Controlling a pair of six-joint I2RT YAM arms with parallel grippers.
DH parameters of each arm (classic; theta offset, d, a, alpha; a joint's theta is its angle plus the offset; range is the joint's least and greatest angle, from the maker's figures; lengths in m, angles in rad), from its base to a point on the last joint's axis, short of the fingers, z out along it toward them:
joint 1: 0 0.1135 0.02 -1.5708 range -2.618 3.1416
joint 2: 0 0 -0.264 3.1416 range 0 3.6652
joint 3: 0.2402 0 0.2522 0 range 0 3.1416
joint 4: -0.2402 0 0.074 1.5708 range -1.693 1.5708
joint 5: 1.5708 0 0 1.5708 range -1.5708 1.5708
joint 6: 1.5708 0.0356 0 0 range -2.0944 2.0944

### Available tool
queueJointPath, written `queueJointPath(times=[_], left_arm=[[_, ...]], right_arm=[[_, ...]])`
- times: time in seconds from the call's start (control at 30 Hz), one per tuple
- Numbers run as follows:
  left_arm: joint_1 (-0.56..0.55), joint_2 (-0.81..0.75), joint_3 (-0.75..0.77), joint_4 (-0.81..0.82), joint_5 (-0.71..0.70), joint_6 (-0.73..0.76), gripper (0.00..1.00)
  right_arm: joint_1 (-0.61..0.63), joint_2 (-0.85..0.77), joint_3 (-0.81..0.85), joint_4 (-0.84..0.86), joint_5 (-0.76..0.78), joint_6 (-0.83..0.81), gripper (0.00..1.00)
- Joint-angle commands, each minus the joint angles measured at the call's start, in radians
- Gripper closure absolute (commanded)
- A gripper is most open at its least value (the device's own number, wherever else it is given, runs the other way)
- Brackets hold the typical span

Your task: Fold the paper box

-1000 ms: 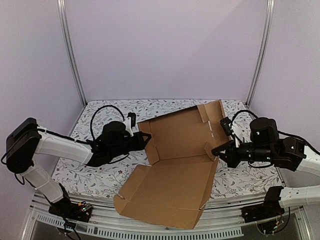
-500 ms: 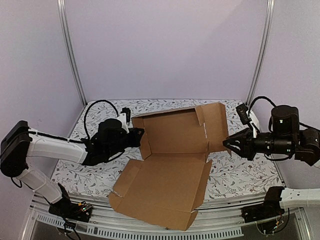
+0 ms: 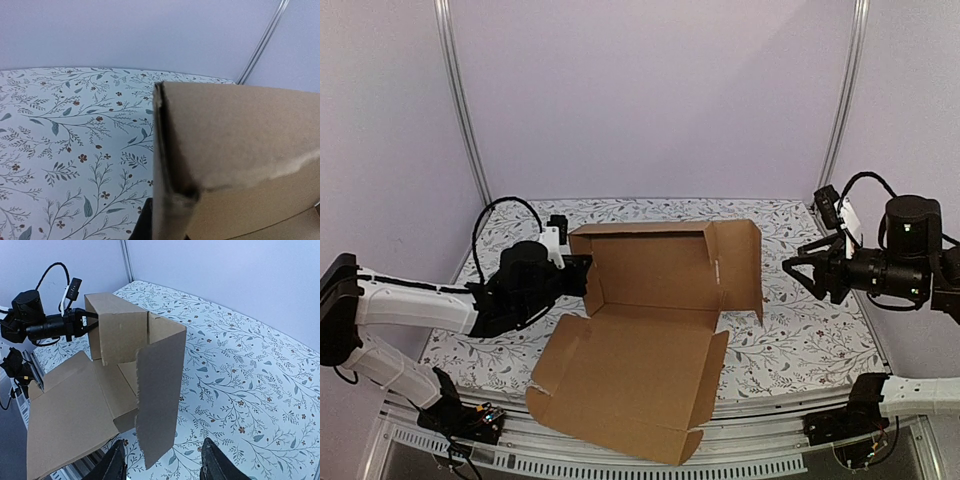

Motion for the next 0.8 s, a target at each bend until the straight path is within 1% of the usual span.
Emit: queueJointPath(times=[0.0, 0.1, 0.2, 0.3, 0.47, 0.63, 0.77], left_arm=[[-0.005, -0.064, -0.053, 0.088, 0.078, 0.077, 1.00], [-0.005, -0.104, -0.077, 0.113, 0.125, 0.097, 1.00], [-0.005, -0.137, -0.091, 0.123, 0.153, 0.104, 1.00], [-0.005, -0.156, -0.098, 0.125, 0.171, 0.103, 1.00], [-0.005, -0.160, -0.105, 0.122, 0.166, 0.102, 1.00], [-0.005, -0.155, -0.103, 0.118, 0.146, 0.097, 1.00], [-0.005, -0.153, -0.101, 0.112, 0.123, 0.098, 1.00]], right_arm=[[0.002, 0.041, 0.033, -0.028, 0.040, -0.079, 0.51], [0.001, 0.062, 0.038, -0.018, -0.030, -0.122, 0.53], [0.002, 0.087, 0.034, 0.008, -0.138, -0.150, 0.56], [0.002, 0.115, 0.019, 0.039, -0.254, -0.154, 0.58], [0.002, 0.139, -0.008, 0.095, -0.382, -0.141, 0.60], [0.002, 0.150, -0.036, 0.142, -0.443, -0.108, 0.60], [0.002, 0.143, -0.037, 0.125, -0.421, -0.090, 0.60]])
